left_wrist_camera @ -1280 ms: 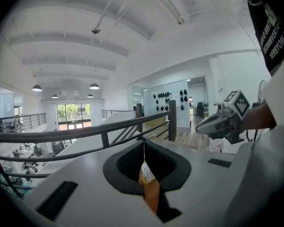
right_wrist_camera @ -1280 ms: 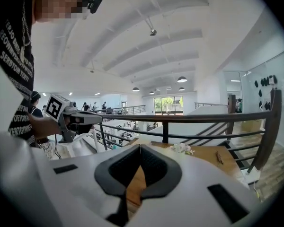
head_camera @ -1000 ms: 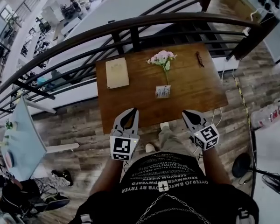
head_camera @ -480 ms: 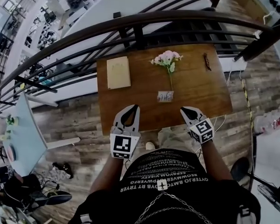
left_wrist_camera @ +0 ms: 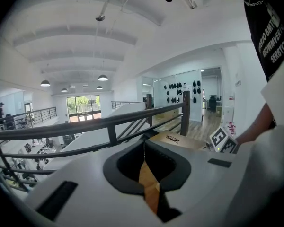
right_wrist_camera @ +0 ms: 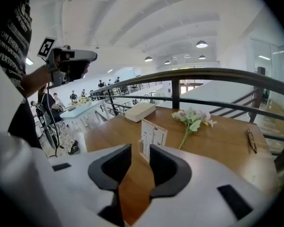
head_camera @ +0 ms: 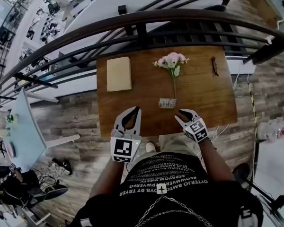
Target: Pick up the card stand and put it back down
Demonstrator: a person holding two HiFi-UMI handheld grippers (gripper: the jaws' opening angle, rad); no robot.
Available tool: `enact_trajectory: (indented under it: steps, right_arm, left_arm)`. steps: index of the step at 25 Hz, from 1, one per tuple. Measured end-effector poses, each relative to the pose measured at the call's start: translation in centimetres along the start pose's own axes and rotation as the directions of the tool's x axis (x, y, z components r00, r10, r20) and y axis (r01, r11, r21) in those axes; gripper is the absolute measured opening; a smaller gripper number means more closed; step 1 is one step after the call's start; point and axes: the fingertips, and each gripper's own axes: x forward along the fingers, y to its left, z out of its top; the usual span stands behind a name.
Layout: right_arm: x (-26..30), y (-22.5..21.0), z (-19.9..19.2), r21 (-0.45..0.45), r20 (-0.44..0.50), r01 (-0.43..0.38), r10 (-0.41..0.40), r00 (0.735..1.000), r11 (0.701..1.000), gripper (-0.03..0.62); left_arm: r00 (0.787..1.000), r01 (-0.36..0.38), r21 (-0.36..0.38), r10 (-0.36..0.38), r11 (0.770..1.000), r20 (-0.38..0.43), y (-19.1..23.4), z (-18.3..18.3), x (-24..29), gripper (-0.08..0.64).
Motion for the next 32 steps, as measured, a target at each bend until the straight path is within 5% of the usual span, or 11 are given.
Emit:
enact_trajectory:
  steps: [15,32]
  right_arm:
    - [8.1,-4.3,-3.5,0.074,-0.052,-0.042,0.046,0.998,0.996,0.205]
    - [10.8,-5.3,-4.5,0.019,-0.103,-0.047,0.049,0.993,0.999,0.143]
  left_arm:
    - [0.994,-0.072,-0.032,0.069,0.997,-0.088,2.4,-2.6,1.5,0.029]
    - [0.988,-0.113,-0.041,0.107,0.993,-0.112,3.2,-4.1,-1.2,0.029]
